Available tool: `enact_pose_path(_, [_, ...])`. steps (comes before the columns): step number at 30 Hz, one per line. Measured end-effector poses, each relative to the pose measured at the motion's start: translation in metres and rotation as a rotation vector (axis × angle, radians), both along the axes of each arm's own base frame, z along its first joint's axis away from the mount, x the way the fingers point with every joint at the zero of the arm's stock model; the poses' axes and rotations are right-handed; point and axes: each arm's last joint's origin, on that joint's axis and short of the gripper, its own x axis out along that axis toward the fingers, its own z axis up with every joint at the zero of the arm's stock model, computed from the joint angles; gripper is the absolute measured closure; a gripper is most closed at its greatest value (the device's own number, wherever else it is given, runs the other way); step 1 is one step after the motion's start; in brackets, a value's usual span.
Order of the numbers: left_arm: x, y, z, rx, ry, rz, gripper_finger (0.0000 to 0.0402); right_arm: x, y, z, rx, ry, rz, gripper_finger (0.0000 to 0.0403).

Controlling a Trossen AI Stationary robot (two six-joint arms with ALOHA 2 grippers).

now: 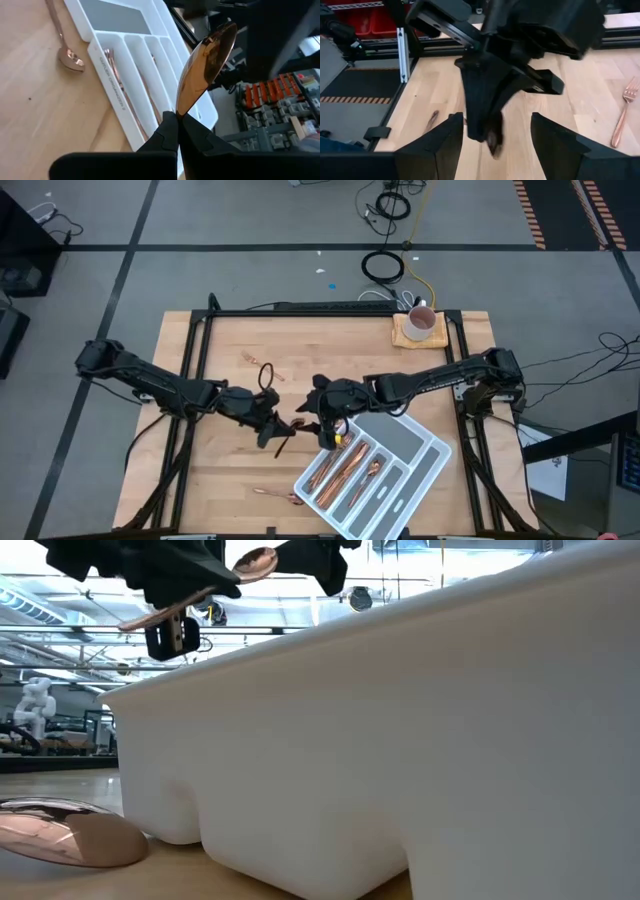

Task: Sort silverware
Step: Put the gold spoon into the silverware tray

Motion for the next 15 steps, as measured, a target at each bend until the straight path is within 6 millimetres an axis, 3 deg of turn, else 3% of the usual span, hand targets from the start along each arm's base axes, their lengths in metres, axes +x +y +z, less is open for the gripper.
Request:
enact_pose_path(6, [0.0013,0.0008,-0.0011,0.026,-0.007,0.029,0.04,-0.0001,-0.0003,-0.0003,-0.008,0.003,0.002,0.0206])
enact_pose_path(15, [0.0022,0.0019,0.0001,0.055,-0.031,0.064,0.04,0.0,-0.0083,-0.0026,-0.014,0.028,-0.023,0.0288])
